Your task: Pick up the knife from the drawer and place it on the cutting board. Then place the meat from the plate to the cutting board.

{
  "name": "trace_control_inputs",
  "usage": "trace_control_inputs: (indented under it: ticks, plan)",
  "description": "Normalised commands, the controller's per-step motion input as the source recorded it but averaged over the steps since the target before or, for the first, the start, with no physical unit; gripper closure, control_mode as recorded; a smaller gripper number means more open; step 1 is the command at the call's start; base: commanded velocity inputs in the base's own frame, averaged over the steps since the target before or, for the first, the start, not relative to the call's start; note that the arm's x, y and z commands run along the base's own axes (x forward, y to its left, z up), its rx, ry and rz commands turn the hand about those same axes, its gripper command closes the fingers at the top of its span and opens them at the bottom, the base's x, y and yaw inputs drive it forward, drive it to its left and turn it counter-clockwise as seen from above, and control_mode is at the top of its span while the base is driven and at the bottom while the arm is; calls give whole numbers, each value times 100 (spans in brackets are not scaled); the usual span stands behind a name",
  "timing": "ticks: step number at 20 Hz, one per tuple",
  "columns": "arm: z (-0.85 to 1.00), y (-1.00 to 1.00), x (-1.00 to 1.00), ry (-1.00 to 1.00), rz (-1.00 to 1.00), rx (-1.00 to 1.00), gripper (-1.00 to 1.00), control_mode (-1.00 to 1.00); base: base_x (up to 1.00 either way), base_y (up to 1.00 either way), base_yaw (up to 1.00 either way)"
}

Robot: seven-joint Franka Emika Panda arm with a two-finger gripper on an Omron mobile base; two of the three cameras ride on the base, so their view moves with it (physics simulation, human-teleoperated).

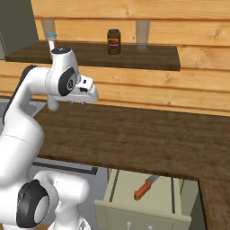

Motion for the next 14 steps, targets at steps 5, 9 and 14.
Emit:
trace_control_inputs:
  ticks: [5,9,14]
  plan:
    - [-6,-25,-26,-2,-3,2,-100,-100,0,0,0]
    - [-43,-72,-84,5,-14,8,-100,-100,0,0,0]
    - [-75,-71,-69,28,-16,5,-100,-100,0,0,0]
